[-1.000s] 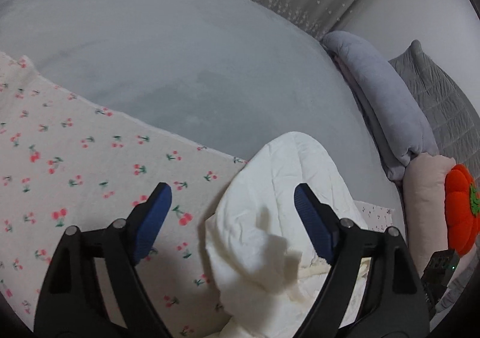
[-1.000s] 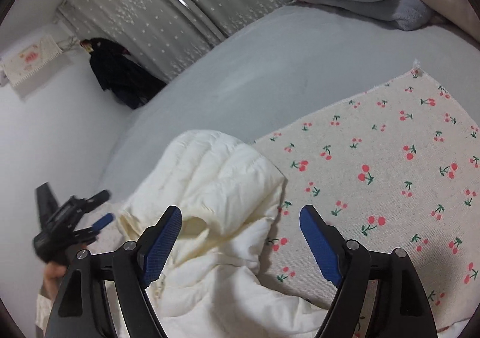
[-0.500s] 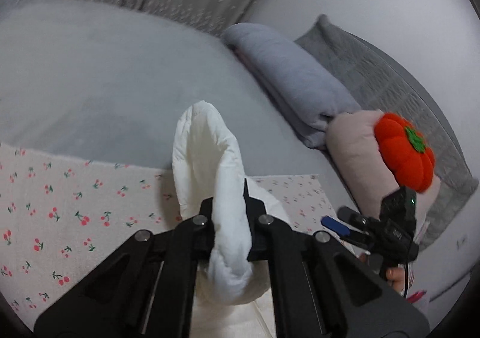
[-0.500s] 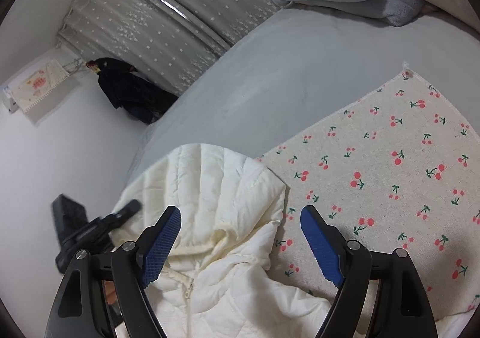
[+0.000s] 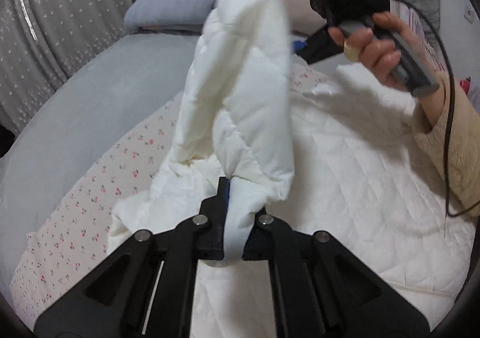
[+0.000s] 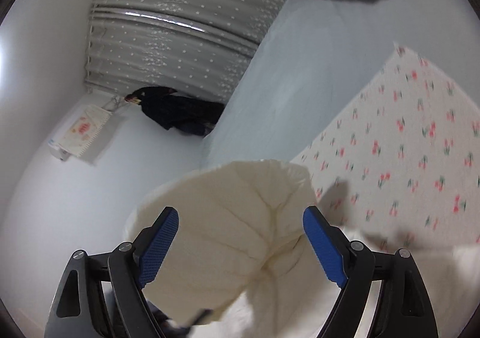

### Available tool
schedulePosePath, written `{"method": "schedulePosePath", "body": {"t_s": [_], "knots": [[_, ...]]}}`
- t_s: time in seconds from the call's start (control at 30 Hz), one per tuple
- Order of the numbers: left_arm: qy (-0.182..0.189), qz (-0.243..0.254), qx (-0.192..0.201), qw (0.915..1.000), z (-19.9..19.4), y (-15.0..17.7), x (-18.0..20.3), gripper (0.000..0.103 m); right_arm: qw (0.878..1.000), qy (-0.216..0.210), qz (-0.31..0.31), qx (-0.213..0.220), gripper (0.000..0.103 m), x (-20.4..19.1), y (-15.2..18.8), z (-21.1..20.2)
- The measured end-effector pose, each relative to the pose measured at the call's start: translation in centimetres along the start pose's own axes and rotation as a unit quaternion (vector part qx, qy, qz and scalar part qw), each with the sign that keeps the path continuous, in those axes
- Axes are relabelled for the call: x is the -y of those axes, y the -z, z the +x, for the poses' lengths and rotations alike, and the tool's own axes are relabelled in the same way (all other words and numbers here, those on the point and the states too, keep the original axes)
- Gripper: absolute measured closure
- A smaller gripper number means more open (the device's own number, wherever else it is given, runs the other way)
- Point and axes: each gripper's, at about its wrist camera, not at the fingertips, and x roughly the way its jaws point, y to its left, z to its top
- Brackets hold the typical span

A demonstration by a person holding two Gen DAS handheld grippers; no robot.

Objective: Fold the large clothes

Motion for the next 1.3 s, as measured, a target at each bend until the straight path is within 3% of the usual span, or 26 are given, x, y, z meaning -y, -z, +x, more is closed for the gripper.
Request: {"method": "schedulePosePath", "body": {"t_s": [0.1,0.17,0.23,0.33,0.37,0.4,0.47,0.57,0.67,0.73,0.83,0.87,0.93,1.0,1.03,1.13,1.2,1.23,1.3], "knots": [[0.012,-0.018,-0.029,0.9994,0.8,2.3,1.3,0.093,0.999,-0.016,0.028,-0.032,0.016,1.2,1.6,-0.4],[0.015,-0.046,-0.051,0.9975,0.9,3.7,1.2,0.086,0.998,0.006,0.034,-0.061,0.016,2.0,3.0,0.1],[0.021,-0.080,-0.063,0.9946,0.5,4.5,1.0,0.070,0.995,0.044,0.030,-0.088,0.019,3.0,4.8,0.9],[0.023,-0.141,-0.055,0.9882,-1.0,5.9,-0.6,0.051,0.987,0.099,0.015,-0.129,0.050,4.3,7.0,2.9],[0.017,-0.158,-0.045,0.9862,-1.6,6.1,-1.4,0.050,0.982,0.125,0.003,-0.142,0.076,4.6,7.8,3.9],[0.009,-0.173,-0.035,0.9843,-2.4,6.1,-2.1,0.050,0.978,0.144,-0.007,-0.151,0.092,4.6,8.6,4.6],[-0.016,-0.200,-0.011,0.9797,-3.7,5.6,-3.4,0.048,0.973,0.159,-0.017,-0.165,0.093,4.3,10.5,5.9],[-0.042,-0.225,0.016,0.9732,-4.9,4.7,-4.8,0.047,0.962,0.166,-0.070,-0.205,0.093,2.4,14.0,8.6],[-0.071,-0.235,0.024,0.9692,-4.6,3.7,-5.6,0.047,0.951,0.189,-0.112,-0.216,0.091,1.8,15.8,9.9],[-0.134,-0.228,0.007,0.9645,-3.6,4.1,-6.6,0.037,0.948,0.201,-0.133,-0.207,0.091,1.5,15.8,9.8],[-0.270,-0.205,-0.073,0.9380,-2.3,4.5,-6.6,0.032,0.946,0.211,-0.149,-0.196,0.090,1.3,15.4,8.6],[-0.297,-0.201,-0.099,0.9283,-1.9,5.0,-6.6,0.032,0.944,0.217,-0.154,-0.195,0.086,1.3,15.2,8.2],[-0.304,-0.211,-0.106,0.9231,-1.9,5.7,-6.6,0.032,0.938,0.228,-0.155,-0.210,0.071,1.2,15.2,7.4],[-0.290,-0.228,-0.100,0.9242,-2.4,6.2,-6.5,0.032,0.937,0.227,-0.152,-0.218,0.048,0.9,14.5,6.0],[-0.293,-0.232,-0.102,0.9219,-2.7,6.2,-6.5,0.032,0.937,0.233,-0.160,-0.205,0.045,0.7,14.0,5.0],[-0.342,-0.237,-0.112,0.9024,-3.7,6.1,-6.5,0.032,0.935,0.256,-0.206,-0.136,0.042,-1.6,12.4,2.1],[-0.349,-0.255,-0.086,0.8974,-4.4,5.8,-6.6,0.032,0.933,0.261,-0.225,-0.101,0.042,-3.0,11.5,1.4],[-0.338,-0.271,-0.065,0.8992,-4.6,5.5,-6.6,0.032,0.933,0.261,-0.234,-0.086,0.042,-3.3,11.2,1.5],[-0.280,-0.297,-0.019,0.9126,-4.1,4.4,-6.4,0.032,0.931,0.254,-0.254,-0.062,0.041,-4.2,10.6,2.4]]}}
